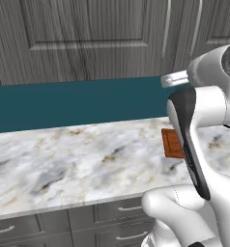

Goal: Open the cabinet, retrieve the rolling pin, and place it next to the meat on the cutting board to prepare for tenderizing.

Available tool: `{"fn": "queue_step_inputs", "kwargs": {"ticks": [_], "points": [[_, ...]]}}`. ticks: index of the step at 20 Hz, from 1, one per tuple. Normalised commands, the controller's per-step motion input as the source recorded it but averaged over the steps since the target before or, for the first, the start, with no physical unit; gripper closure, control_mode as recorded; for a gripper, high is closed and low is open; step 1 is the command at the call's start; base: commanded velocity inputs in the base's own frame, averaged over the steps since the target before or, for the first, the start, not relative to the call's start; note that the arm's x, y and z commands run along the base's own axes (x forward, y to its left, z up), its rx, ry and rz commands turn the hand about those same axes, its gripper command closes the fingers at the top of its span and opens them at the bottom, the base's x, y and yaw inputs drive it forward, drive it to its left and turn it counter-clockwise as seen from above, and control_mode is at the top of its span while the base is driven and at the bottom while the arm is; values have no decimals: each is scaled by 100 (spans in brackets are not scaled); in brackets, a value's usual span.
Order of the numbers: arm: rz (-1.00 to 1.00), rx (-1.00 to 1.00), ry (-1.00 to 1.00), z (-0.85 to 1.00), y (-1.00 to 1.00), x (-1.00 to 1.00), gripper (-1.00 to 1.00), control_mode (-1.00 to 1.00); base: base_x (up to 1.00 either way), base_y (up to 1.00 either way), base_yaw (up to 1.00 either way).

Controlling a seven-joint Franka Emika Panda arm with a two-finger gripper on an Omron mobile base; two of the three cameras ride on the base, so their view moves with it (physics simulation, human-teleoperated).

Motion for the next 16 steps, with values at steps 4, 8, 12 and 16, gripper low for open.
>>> {"fn": "queue_step_inputs", "kwargs": {"ticks": [4,8,12,16], "points": [[10,-1,-32,32,0,-3,-100,-100,0,0,0],[10,2,-21,18,-2,15,-100,-100,0,0,0],[7,1,-16,27,-2,25,-100,-100,0,0,0],[3,-1,-11,10,6,13,-100,-100,0,0,0]]}}
